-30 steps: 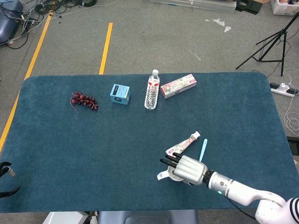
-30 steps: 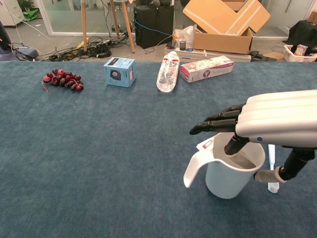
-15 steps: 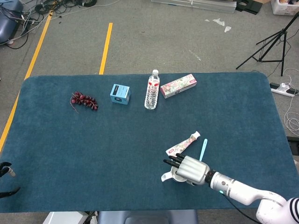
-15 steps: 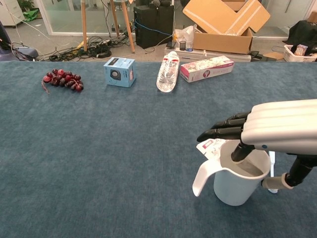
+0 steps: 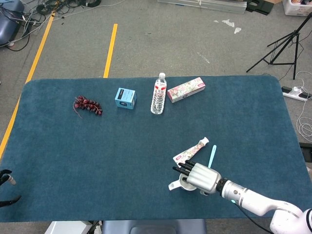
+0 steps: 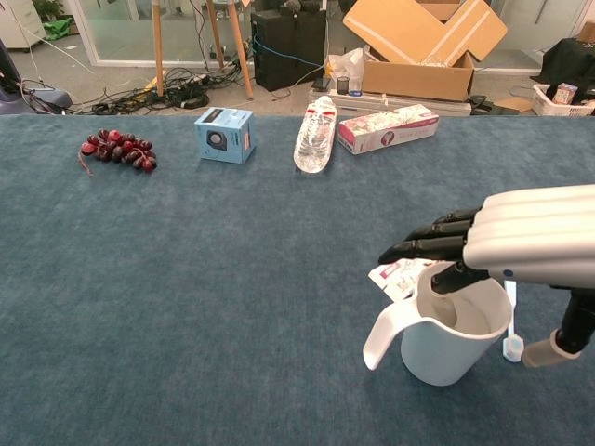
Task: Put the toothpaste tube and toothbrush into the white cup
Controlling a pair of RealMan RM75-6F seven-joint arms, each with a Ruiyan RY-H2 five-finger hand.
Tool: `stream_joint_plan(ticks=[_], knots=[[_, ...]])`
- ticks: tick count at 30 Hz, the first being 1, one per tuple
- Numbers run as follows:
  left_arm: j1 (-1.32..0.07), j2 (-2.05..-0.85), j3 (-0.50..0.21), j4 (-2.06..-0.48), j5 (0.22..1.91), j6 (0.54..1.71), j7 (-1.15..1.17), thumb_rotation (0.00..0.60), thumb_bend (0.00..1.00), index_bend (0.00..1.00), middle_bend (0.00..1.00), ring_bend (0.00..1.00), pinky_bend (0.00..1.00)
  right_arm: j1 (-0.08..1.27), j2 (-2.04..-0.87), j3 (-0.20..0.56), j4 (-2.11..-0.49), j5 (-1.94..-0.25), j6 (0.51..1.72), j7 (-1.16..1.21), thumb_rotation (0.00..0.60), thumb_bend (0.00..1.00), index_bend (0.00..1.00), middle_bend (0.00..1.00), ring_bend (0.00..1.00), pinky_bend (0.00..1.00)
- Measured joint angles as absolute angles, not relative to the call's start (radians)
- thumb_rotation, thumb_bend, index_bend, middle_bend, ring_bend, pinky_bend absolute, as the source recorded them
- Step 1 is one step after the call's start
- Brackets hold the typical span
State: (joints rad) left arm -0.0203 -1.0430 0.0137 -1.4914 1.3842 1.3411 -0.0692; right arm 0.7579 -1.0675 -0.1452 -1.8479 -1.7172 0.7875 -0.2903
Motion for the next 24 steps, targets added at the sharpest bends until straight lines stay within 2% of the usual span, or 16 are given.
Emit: stream_joint_plan(ticks=[24], knots=[[-0.021, -1.051, 0.012, -1.488, 1.374, 1.333, -0.056, 0.600, 0.00, 0.49, 0.27, 0.21, 0.29, 0.708, -0.967, -0.139, -1.889, -1.786, 0.909, -0.200, 0.600, 0.07, 0.36, 0.00, 0.00, 0.14]])
